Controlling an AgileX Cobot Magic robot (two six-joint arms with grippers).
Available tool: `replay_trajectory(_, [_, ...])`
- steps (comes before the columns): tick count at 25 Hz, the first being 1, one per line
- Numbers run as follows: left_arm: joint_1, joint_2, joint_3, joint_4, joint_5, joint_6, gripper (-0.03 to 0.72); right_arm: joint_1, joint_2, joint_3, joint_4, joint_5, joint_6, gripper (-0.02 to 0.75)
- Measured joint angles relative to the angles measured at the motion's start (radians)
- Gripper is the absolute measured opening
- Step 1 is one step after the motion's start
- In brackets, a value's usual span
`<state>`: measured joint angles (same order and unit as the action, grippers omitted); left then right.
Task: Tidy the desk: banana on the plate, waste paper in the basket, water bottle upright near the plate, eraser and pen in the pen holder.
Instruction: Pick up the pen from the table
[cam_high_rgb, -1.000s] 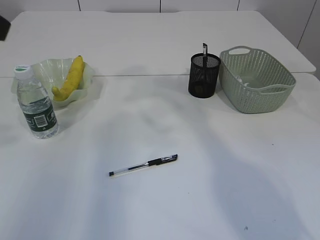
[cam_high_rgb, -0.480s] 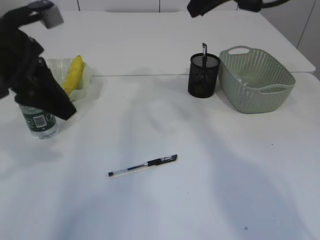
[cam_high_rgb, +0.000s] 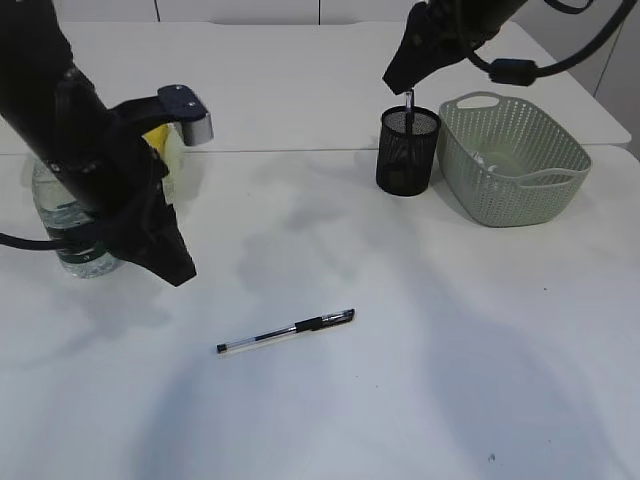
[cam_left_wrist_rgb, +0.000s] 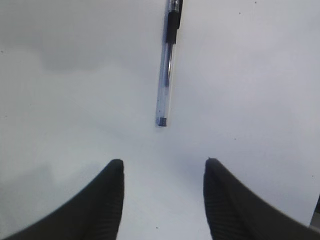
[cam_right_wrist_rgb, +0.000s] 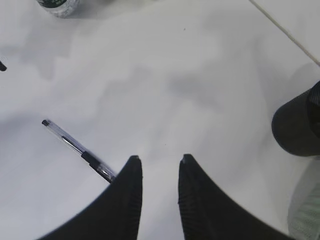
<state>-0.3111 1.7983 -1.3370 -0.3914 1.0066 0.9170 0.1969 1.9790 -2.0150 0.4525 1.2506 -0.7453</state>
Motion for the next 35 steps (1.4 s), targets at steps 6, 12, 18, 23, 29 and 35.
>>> replay_trajectory(6, [-0.005, 0.081, -0.006, 0.000, -0.010, 0.000, 0.361, 0.000, 0.000, 0.000, 0.000, -0.001, -0.067, 0.192])
replay_trajectory(12, [-0.020, 0.170, -0.020, -0.025, -0.017, 0.000, 0.361, 0.001, 0.000, 0.000, 0.000, -0.001, -0.071, 0.192])
replay_trajectory(18, [-0.119, 0.261, -0.104, -0.012, 0.023, 0.000, 0.361, 0.001, 0.000, 0.000, 0.002, -0.001, -0.071, 0.193])
replay_trajectory(23, [-0.169, 0.318, -0.157, 0.067, 0.035, -0.008, 0.361, 0.001, 0.000, 0.000, 0.004, -0.001, -0.071, 0.192])
replay_trajectory(29, [-0.169, 0.361, -0.164, 0.147, 0.035, -0.020, 0.361, 0.001, 0.000, 0.000, 0.004, -0.002, -0.071, 0.193])
replay_trajectory(35, [-0.169, 0.366, -0.164, 0.163, 0.009, -0.020, 0.361, 0.001, 0.000, 0.000, 0.004, -0.002, -0.071, 0.193])
